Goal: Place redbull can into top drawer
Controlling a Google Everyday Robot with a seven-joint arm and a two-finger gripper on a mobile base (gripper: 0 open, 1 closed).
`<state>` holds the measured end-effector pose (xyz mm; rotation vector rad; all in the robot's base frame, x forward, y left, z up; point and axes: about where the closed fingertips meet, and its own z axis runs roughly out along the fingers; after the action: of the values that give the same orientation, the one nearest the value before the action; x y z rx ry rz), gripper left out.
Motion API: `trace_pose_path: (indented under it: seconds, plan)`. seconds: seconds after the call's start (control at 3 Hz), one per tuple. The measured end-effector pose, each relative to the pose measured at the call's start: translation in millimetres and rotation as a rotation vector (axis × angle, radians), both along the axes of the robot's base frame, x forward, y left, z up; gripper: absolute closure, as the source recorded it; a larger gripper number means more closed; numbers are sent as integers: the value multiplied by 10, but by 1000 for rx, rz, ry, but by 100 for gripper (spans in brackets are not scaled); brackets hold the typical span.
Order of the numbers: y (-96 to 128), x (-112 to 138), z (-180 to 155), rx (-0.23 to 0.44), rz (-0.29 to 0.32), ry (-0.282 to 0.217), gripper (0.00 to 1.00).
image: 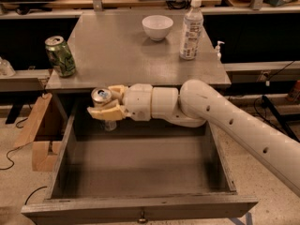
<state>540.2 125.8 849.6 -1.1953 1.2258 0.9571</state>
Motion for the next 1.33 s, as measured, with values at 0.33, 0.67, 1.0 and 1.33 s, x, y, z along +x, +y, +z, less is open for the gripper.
trace_pose_path:
  seconds: [0.33,0.67,1.0,1.33]
  plan:
    - [24,-17,-530,-6,42,5,100]
    - [23,80,-1099,-31,48,9,100]
    - [-44,139,-1460,-52,21,23,100]
    - [-101,161,-1649,-38,-24,38,100]
